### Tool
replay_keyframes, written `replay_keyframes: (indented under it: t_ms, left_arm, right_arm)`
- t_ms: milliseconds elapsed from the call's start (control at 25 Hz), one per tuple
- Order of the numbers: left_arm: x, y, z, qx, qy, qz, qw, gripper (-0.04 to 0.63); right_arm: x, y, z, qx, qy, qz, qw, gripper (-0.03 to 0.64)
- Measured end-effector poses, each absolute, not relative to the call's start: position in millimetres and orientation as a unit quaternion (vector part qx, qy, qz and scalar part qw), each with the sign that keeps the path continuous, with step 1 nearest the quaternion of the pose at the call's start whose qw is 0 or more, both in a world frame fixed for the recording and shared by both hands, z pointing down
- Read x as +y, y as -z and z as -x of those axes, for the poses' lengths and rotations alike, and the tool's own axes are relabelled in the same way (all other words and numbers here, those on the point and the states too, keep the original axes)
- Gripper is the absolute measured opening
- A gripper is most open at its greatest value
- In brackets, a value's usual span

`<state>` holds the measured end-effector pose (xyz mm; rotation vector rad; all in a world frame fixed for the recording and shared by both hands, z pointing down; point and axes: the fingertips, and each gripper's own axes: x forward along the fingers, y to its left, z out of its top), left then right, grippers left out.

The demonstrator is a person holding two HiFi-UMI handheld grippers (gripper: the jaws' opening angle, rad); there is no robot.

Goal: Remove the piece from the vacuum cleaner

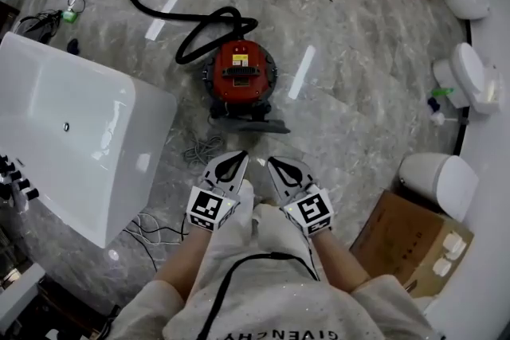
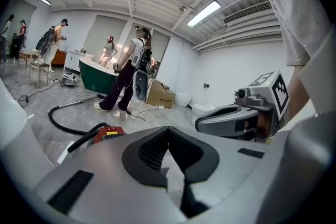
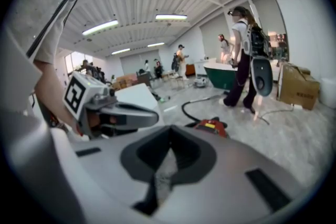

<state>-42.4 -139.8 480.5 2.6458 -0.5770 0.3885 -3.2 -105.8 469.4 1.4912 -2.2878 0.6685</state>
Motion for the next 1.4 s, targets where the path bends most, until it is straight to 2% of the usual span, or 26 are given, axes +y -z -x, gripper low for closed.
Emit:
replay_keyframes:
  t_ms: [480, 720, 880, 1120, 1400]
  left_arm:
    - [-153.3, -562.9, 26.8, -0.205, -0.197, -0.933, 0.221, 0.020]
    - [-160.9, -619.9, 38.9, -0.226, -0.247, -0.911, 0.242, 0.021]
    - [-165.0, -648.3, 36.0, -0.226, -0.262, -0.909, 0.234, 0.021]
    - [-181.0, -687.1, 22.4, -0.232, -0.298, -0.912, 0.160, 0.021]
    - [-188.2, -745.5, 10.1, -0.187, -0.403, -0.896, 0.004, 0.030]
  right_arm:
    - [-121.6, -558.7, -10.1, -0.794, -0.288, -0.495, 0.206, 0.014]
    - [-120.5, -629.5, -28.9, -0.766, -0.337, -0.481, 0.262, 0.014]
    - [-127.5, -656.6, -34.8, -0.775, -0.323, -0.458, 0.292, 0.015]
    - [-144.3, -695.2, -39.9, -0.782, -0.273, -0.437, 0.351, 0.021]
    - [-145.3, -749.8, -58.0, -0.760, -0.234, -0.399, 0.457, 0.131]
